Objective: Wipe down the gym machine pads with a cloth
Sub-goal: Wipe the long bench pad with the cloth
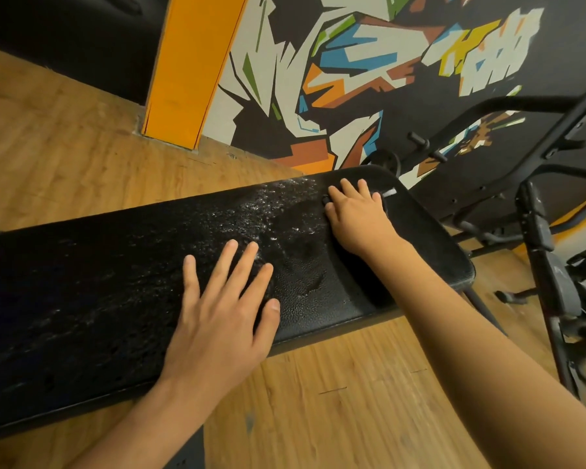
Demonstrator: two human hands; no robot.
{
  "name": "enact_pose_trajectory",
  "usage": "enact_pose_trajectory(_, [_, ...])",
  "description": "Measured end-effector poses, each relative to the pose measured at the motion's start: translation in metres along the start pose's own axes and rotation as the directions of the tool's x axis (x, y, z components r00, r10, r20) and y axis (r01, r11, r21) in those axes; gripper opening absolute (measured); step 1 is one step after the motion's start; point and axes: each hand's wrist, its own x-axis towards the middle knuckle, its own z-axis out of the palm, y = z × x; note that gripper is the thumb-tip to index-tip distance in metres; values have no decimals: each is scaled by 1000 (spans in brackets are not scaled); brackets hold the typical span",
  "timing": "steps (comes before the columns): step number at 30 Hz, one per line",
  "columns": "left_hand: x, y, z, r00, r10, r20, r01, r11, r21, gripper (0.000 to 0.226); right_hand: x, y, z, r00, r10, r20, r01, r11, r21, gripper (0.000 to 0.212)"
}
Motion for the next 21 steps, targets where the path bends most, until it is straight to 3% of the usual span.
enact_pose_trajectory(5, [-1,1,-2,997,-63,37,62,998,12,58,-17,4,-3,1000,-18,-15,18,1000,25,49])
enact_pose_trajectory(14, [0,1,-3,994,-81,76,81,997,-3,61,-118,19,-20,993,-49,104,49,999,2,60])
enact_pose_trajectory(21, [1,1,0,994,-88,68,88,996,6,60,-105,24,-17,991,-86,102,88,996,-21,61])
